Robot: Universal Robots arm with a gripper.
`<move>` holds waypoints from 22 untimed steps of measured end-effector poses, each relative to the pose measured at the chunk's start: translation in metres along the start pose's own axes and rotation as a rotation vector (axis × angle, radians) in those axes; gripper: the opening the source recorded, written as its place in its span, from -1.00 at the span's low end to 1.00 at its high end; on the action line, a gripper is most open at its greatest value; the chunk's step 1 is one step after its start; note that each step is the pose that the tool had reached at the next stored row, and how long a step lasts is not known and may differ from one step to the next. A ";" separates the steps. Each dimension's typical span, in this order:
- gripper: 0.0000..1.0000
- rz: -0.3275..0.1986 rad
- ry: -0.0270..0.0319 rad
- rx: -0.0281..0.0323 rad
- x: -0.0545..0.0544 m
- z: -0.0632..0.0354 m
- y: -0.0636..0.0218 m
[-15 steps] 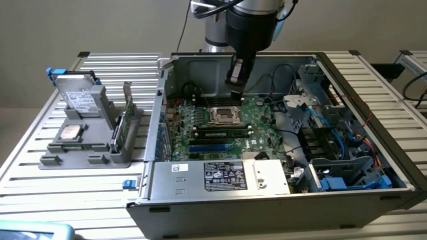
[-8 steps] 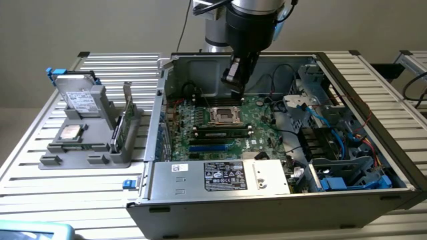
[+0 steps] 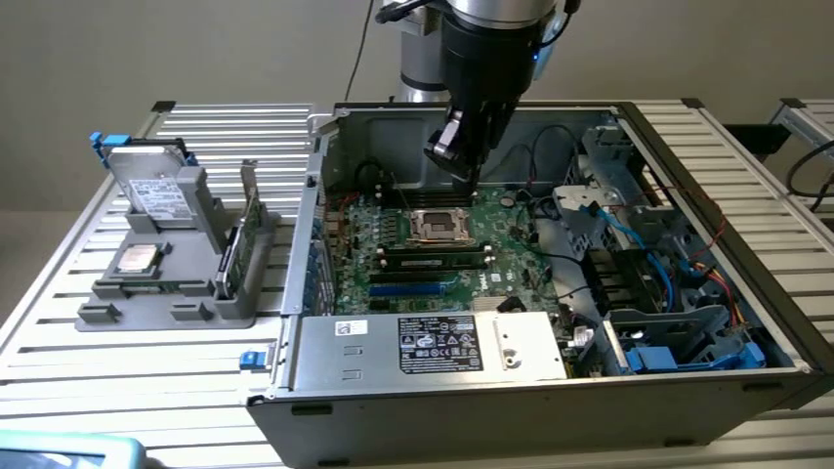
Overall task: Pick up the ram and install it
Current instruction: 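Press down the ram until it locks into place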
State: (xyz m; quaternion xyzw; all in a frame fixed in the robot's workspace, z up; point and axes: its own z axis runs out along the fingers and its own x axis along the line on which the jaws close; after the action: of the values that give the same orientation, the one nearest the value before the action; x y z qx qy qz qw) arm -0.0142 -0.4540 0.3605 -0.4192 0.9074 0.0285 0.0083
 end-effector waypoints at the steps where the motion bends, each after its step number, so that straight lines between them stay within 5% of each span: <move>1: -0.79 0.018 -0.0008 0.0007 0.000 0.0000 0.0000; 22: -0.79 0.363 -0.0163 0.0141 0.000 -0.0002 0.0000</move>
State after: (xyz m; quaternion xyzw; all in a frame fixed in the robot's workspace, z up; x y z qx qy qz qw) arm -0.0142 -0.4540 0.3606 -0.2482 0.9683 0.0266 0.0133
